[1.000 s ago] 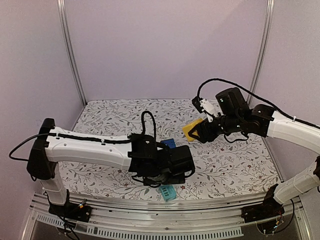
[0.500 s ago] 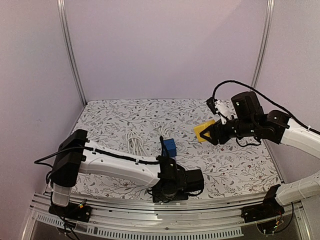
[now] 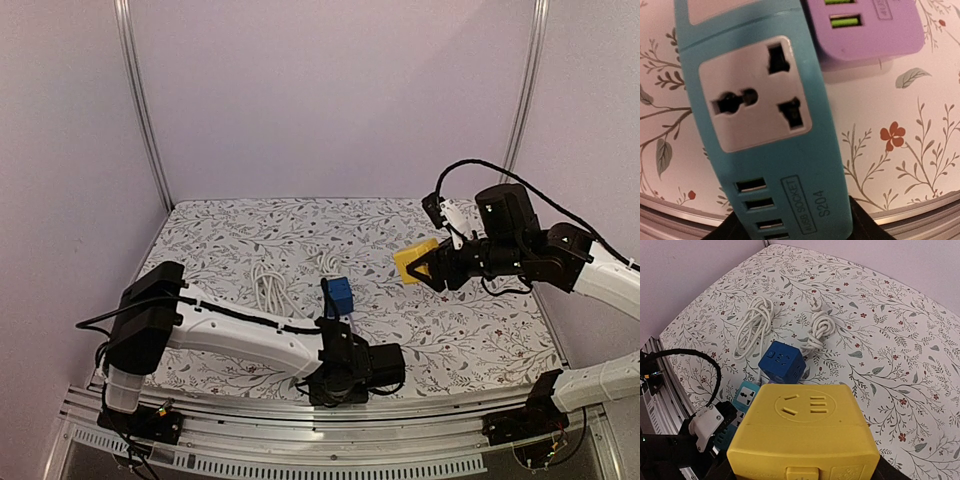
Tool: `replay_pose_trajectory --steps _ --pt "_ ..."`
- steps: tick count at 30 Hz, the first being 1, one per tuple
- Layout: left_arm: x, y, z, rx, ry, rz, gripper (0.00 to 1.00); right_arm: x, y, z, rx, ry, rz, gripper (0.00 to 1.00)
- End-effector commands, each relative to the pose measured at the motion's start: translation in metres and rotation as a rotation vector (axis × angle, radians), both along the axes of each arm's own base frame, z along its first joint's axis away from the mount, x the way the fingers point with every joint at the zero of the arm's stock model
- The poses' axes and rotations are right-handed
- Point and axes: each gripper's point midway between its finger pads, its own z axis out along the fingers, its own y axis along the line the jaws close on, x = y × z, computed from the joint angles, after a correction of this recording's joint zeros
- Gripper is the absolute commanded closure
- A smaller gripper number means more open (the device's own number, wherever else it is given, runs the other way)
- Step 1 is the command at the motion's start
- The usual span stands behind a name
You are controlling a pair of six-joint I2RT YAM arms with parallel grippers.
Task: Insert the plug
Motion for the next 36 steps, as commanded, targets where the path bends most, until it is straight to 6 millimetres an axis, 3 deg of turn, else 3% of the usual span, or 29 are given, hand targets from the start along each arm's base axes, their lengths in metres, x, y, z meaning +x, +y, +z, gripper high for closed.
replay_pose_trajectory --steps 1,3,6,11,13,16,17,25,31,36 --pt "0.014 0.014 -0.002 0.038 -0.020 -0.005 0.30 -0.003 -0.003 0.003 0.023 0.005 -0.007 1.00" --pt "0.020 0.013 0.003 0.032 -0.038 -0.004 0.22 -0.003 -0.003 0.002 0.026 0.011 -0.009 1.00" --pt "0.029 0.013 0.007 0.025 -0.058 0.006 0.21 -0.003 -0.001 0.001 0.030 0.023 -0.007 1.00" --pt "0.035 0.015 0.005 0.028 -0.064 0.024 0.31 -0.003 -0.001 -0.001 0.033 0.033 -0.010 1.00" --pt "0.035 0.012 0.003 0.024 -0.056 0.013 0.42 -0.004 -0.001 -0.001 0.031 0.035 -0.010 1.00" --pt "0.033 0.005 0.003 0.030 -0.046 -0.051 0.78 -0.003 -0.003 -0.003 0.020 0.032 -0.017 1.00" --pt "0.033 0.001 0.005 0.029 -0.047 -0.078 0.84 -0.002 -0.004 -0.002 0.016 0.025 -0.021 1.00" --pt "0.035 -0.009 0.005 0.133 -0.048 -0.462 0.87 0.002 -0.008 0.000 -0.027 -0.015 -0.024 1.00" --pt "0.027 -0.042 0.005 0.161 -0.028 -0.870 0.88 0.010 -0.021 0.000 -0.091 -0.060 -0.067 1.00" --pt "0.043 -0.003 -0.005 0.215 0.009 -0.900 0.87 0.008 -0.024 0.004 -0.099 -0.043 -0.080 1.00"
